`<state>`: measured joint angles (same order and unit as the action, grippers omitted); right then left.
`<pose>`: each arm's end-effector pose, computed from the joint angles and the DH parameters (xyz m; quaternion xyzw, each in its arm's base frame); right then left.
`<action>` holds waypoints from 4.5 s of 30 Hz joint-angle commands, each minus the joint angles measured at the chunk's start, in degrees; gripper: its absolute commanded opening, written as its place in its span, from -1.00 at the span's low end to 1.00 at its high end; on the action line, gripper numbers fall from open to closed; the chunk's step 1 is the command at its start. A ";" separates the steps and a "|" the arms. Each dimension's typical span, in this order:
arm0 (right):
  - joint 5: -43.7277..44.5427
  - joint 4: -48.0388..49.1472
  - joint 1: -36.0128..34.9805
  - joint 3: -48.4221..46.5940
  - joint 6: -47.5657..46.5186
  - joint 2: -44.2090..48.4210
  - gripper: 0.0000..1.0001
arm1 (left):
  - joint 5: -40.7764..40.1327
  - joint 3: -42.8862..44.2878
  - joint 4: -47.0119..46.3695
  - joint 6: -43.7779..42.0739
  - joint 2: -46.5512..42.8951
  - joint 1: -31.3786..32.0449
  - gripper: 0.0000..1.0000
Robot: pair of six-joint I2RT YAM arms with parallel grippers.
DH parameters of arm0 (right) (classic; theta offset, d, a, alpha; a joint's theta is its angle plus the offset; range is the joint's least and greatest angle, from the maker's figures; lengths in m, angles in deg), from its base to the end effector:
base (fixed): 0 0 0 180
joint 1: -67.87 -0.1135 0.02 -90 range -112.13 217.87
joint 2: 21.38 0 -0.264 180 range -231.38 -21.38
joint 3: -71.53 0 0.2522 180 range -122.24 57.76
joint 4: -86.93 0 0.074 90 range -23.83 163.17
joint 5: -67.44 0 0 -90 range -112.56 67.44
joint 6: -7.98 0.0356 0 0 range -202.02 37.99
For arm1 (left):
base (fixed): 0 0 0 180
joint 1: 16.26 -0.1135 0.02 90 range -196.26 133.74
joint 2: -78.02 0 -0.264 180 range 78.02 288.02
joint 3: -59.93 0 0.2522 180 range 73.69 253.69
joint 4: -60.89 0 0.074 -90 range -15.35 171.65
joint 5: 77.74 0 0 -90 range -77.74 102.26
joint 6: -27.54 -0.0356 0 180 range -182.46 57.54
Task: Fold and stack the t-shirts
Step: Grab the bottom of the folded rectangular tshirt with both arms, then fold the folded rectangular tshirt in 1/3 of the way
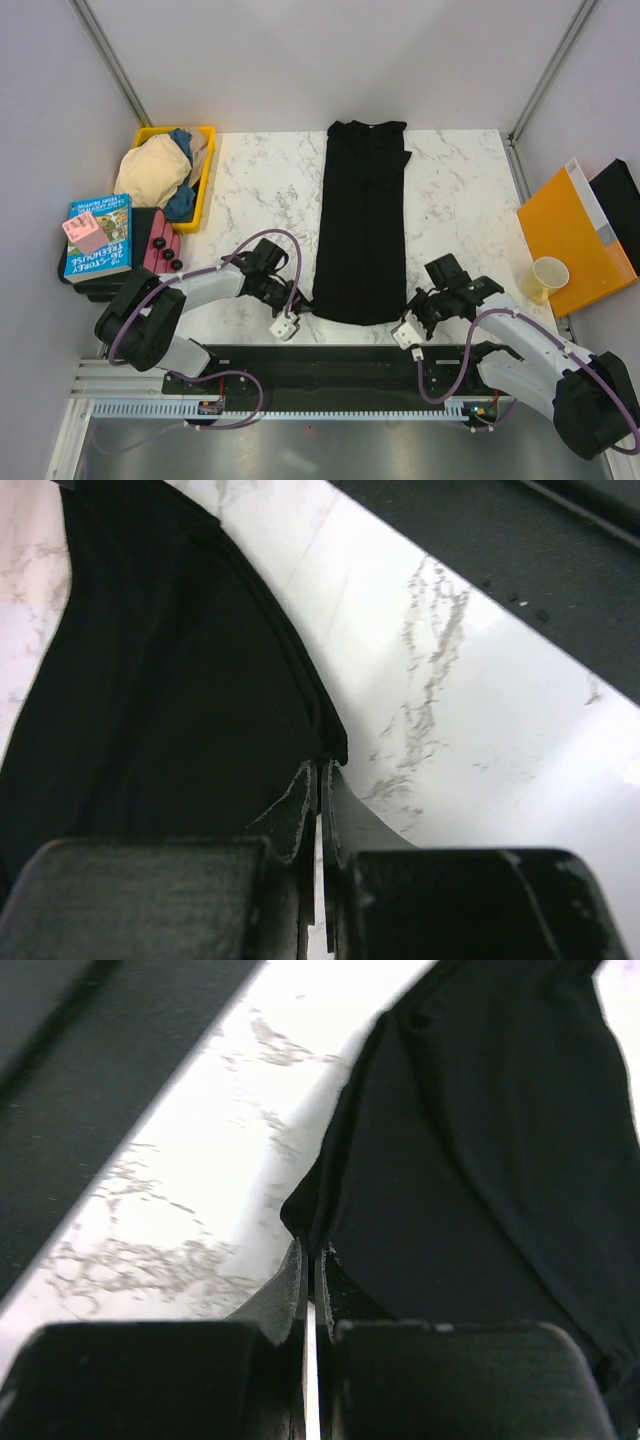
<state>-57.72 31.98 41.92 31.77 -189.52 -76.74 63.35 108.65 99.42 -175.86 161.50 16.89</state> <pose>0.1234 0.0828 0.1657 -0.8833 0.3244 0.1203 0.3164 0.1732 -0.1462 0.1397 0.8729 0.1969 -0.2417 0.3752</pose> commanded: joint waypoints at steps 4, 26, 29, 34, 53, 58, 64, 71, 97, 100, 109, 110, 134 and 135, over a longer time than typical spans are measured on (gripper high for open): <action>-1.50 -3.98 -0.24 -11.33 7.83 -7.21 -1.00 | 1.21 6.95 0.36 -9.04 -2.10 0.25 -0.96; 9.75 4.88 3.80 -34.11 21.01 -29.63 -1.00 | -8.02 25.51 -0.16 2.22 10.72 -4.49 -0.96; 10.72 7.34 4.77 -36.92 22.07 -33.15 -1.00 | -8.55 27.44 -1.92 3.01 13.19 -5.72 -0.96; 12.47 11.48 5.74 -39.21 22.78 -37.36 -1.00 | -8.99 32.44 -4.82 3.63 17.85 -7.83 -0.96; 17.84 20.45 9.34 -58.54 27.52 -58.45 -1.00 | -8.46 49.93 -9.39 3.72 34.54 -9.85 -0.96; 18.63 20.54 9.43 -59.61 27.44 -59.70 -1.00 | -8.11 52.57 -10.80 3.98 37.01 -10.38 -0.96; 19.34 20.80 10.48 -57.50 27.79 -58.91 -1.00 | -8.02 53.99 -15.45 6.17 38.60 -10.73 -0.96; 21.53 23.70 11.10 -58.55 29.72 -61.71 -1.00 | -8.64 54.51 -17.30 7.06 39.91 -10.91 -0.96; 25.23 28.53 11.63 -59.87 32.01 -65.41 -0.97 | -10.75 55.13 -20.47 6.97 43.78 -12.23 -0.96; 25.14 28.53 11.72 -59.52 32.01 -65.32 -0.97 | -11.19 55.48 -20.47 7.23 44.22 -12.49 -0.96; 25.49 28.45 11.72 -59.17 31.92 -65.50 -0.97 | -11.19 56.80 -21.26 7.58 45.28 -12.58 -0.96; 25.58 28.36 11.72 -59.08 31.92 -65.50 -0.97 | -11.28 56.88 -21.26 7.50 45.36 -12.67 -0.96; 26.63 28.36 11.89 -57.50 32.01 -65.06 -0.29 | -12.42 56.18 -21.17 6.97 45.45 -13.55 -0.44; 26.63 28.44 11.89 -57.58 32.18 -65.06 -0.21 | -12.51 56.27 -21.26 7.06 45.45 -13.55 -0.35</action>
<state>-31.88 59.33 53.48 -26.18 -158.02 -141.50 51.18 163.34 80.01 -169.79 205.91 3.95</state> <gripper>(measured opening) 0.317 0.264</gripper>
